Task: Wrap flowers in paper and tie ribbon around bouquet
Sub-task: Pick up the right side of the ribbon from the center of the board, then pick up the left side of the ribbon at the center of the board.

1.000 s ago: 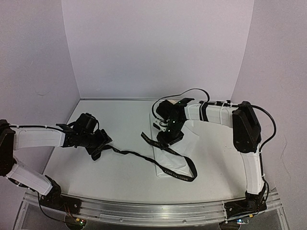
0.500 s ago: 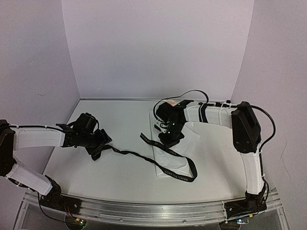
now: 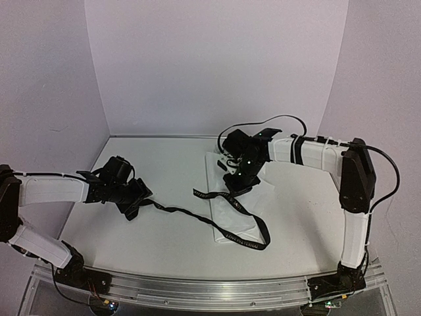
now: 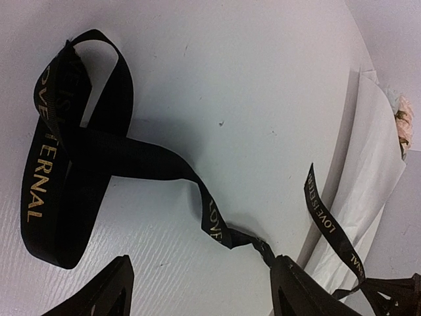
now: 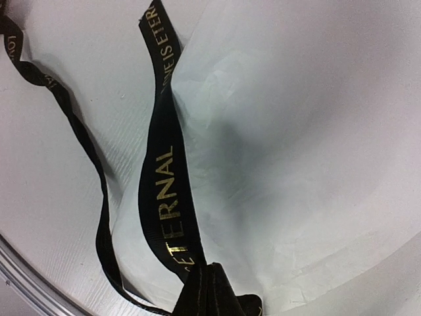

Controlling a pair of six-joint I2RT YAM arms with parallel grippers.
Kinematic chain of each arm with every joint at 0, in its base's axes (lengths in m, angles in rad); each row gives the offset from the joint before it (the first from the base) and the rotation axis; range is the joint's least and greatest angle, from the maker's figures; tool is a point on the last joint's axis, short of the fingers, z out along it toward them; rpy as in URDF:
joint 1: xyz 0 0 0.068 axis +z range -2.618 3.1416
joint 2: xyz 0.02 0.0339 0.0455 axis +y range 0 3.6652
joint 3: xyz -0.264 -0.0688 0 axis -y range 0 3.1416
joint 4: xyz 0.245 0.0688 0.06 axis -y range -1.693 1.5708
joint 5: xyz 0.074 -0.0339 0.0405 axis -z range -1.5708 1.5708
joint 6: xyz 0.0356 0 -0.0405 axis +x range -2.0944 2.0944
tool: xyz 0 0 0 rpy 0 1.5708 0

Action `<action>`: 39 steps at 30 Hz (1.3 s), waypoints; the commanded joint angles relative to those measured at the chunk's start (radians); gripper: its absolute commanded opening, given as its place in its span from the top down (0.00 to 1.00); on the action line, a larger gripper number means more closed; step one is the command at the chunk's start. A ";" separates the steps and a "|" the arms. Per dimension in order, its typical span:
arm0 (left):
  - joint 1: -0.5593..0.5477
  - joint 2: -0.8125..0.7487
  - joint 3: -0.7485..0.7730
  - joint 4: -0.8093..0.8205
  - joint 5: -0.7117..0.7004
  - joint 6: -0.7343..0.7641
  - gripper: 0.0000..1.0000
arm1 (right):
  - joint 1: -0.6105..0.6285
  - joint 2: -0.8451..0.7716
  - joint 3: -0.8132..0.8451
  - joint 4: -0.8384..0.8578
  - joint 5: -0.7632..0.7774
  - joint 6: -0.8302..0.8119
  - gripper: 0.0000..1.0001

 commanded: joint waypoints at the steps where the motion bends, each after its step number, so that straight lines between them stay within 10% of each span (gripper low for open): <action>1: 0.006 -0.005 -0.005 0.028 -0.009 0.007 0.26 | 0.008 -0.077 -0.043 -0.011 -0.003 0.020 1.00; 20: 0.074 -0.002 0.069 -0.134 -0.262 0.009 0.32 | -0.029 -0.484 -0.228 -0.212 0.229 -0.018 1.00; 29: 0.172 0.171 0.163 -0.144 -0.272 0.192 0.61 | -0.049 -0.606 -0.302 -0.223 0.234 -0.018 1.00; 39: 0.175 0.282 0.171 -0.096 -0.257 0.234 0.71 | -0.072 -0.645 -0.334 -0.223 0.233 -0.011 1.00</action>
